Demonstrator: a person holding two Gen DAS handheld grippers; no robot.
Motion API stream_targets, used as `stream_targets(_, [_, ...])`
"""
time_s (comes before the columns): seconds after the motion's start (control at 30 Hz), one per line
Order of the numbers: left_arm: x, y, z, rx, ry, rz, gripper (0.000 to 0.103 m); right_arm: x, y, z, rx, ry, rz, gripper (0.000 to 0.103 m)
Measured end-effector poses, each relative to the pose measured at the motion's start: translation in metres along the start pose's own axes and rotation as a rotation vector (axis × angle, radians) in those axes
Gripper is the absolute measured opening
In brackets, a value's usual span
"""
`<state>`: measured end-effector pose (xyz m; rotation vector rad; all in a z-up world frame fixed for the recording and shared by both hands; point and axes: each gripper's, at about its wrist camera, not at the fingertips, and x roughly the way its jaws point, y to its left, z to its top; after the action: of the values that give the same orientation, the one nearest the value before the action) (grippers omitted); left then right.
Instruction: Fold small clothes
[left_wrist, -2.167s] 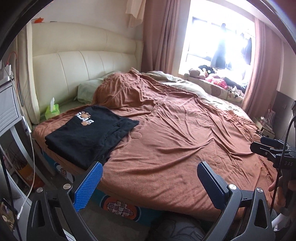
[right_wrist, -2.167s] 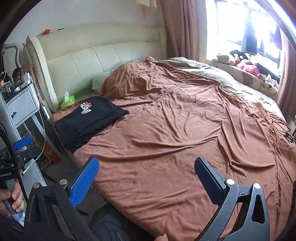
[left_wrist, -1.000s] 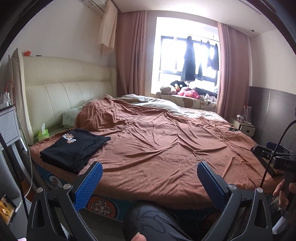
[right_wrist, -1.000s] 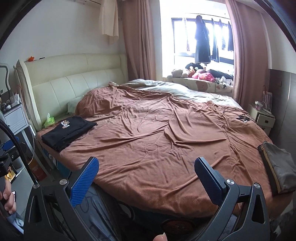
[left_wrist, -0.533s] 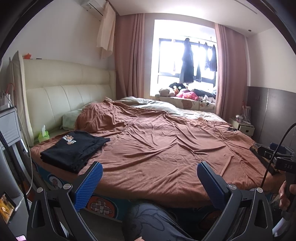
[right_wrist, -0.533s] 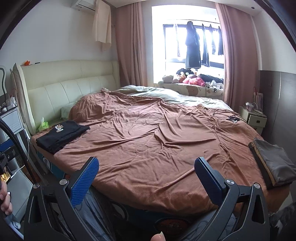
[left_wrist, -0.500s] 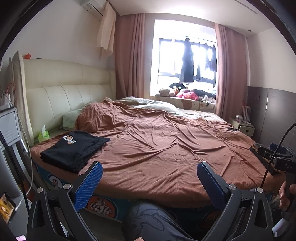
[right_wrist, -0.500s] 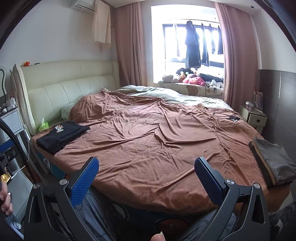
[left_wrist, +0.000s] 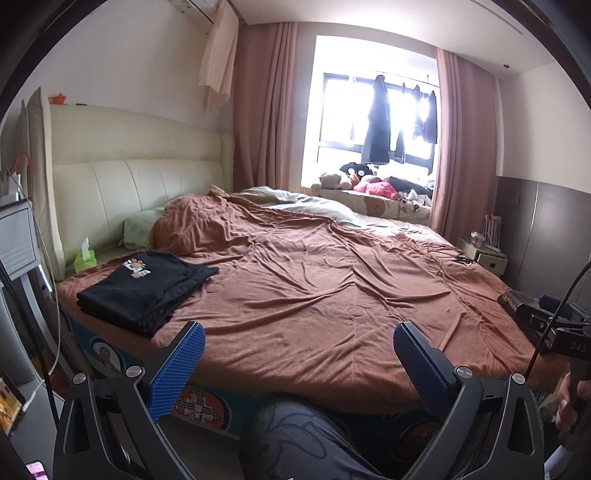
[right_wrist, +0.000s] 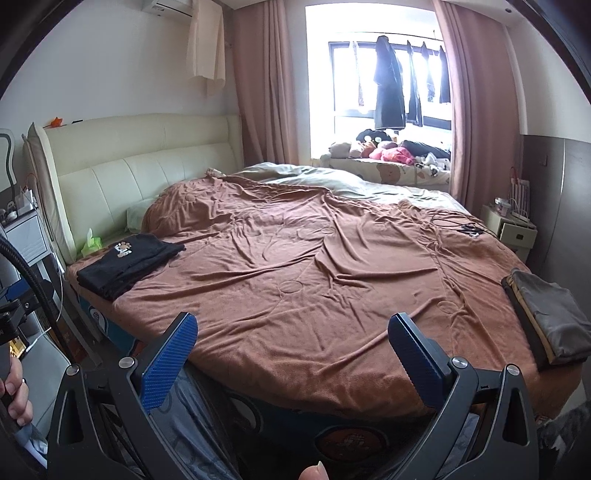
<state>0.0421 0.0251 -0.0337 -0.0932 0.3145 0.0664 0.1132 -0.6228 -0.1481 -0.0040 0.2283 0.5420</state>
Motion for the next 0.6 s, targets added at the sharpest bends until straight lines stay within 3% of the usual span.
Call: stream_targets(0.6, [-0.004, 0.003, 0.001, 0.005, -0.002, 0.003, 0.103, -0.011, 0.003, -0.001, 0.012, -0.004, 0.009, 0.103])
